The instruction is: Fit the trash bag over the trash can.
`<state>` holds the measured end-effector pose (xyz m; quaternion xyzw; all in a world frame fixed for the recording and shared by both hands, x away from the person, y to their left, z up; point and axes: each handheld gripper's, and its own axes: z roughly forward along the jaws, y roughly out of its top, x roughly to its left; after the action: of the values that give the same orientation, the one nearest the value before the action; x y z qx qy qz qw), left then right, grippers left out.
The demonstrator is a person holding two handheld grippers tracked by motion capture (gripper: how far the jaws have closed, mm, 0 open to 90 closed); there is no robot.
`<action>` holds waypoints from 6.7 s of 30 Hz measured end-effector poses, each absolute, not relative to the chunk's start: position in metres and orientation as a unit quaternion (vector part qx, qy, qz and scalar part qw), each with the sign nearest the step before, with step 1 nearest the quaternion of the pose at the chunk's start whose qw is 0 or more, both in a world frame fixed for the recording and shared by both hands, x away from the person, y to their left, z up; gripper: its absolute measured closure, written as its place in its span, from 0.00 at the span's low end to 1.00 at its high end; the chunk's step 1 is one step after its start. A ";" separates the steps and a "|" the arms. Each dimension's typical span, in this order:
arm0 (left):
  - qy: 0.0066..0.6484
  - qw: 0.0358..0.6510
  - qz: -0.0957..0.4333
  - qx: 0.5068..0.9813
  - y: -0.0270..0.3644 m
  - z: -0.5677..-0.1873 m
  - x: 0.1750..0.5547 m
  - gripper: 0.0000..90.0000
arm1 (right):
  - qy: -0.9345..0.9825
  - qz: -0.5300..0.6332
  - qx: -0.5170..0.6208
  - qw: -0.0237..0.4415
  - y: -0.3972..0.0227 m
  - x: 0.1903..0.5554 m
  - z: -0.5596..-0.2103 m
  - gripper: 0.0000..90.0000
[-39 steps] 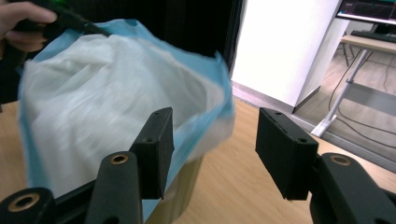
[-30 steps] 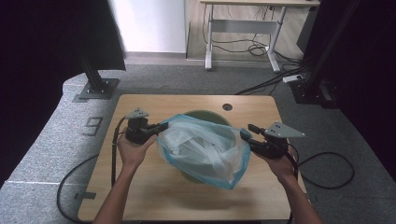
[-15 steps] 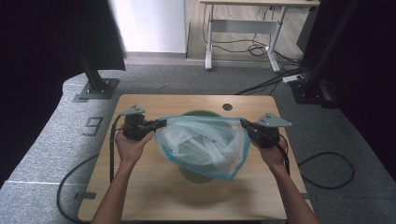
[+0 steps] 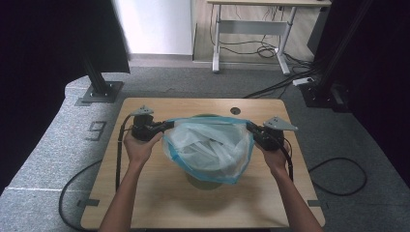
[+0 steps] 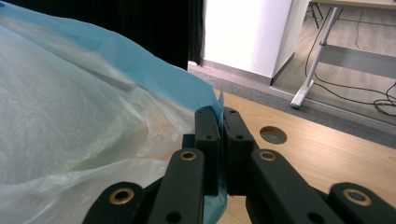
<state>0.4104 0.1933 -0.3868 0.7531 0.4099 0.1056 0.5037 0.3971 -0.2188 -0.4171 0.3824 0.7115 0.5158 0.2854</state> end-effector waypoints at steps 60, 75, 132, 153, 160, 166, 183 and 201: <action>0.449 0.468 0.043 0.760 0.195 -0.441 0.426 0.98 | 0.703 0.529 0.413 0.235 -0.253 0.363 -0.441 0.60; 0.449 0.472 0.048 0.757 0.194 -0.436 0.424 0.98 | 0.735 0.559 0.350 0.156 -0.227 0.305 -0.443 0.38; 0.430 0.473 0.137 0.756 0.226 -0.405 0.363 0.29 | 0.741 0.530 0.363 0.194 -0.244 0.309 -0.511 0.36; 0.282 0.439 0.129 0.843 0.140 -0.335 0.349 0.30 | 0.736 0.531 0.378 0.183 -0.259 0.305 -0.516 0.36; 0.280 0.387 0.099 0.873 0.127 -0.343 0.364 0.31 | 0.737 0.529 0.379 0.180 -0.257 0.305 -0.517 0.36; 0.273 0.361 0.069 0.889 0.117 -0.350 0.376 0.32 | 0.740 0.527 0.379 0.179 -0.255 0.305 -0.517 0.36; 0.265 0.272 0.044 0.924 0.091 -0.364 0.390 0.34 | 0.742 0.524 0.378 0.177 -0.258 0.305 -0.517 0.36; 0.260 0.344 0.045 0.901 0.085 -0.331 0.402 0.34 | 0.741 0.525 0.380 0.175 -0.260 0.306 -0.517 0.36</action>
<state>0.4016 0.0846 -0.3315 0.9012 0.2604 0.0454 0.3435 0.3062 -0.2599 -0.5169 0.3804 0.7408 0.5251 0.1754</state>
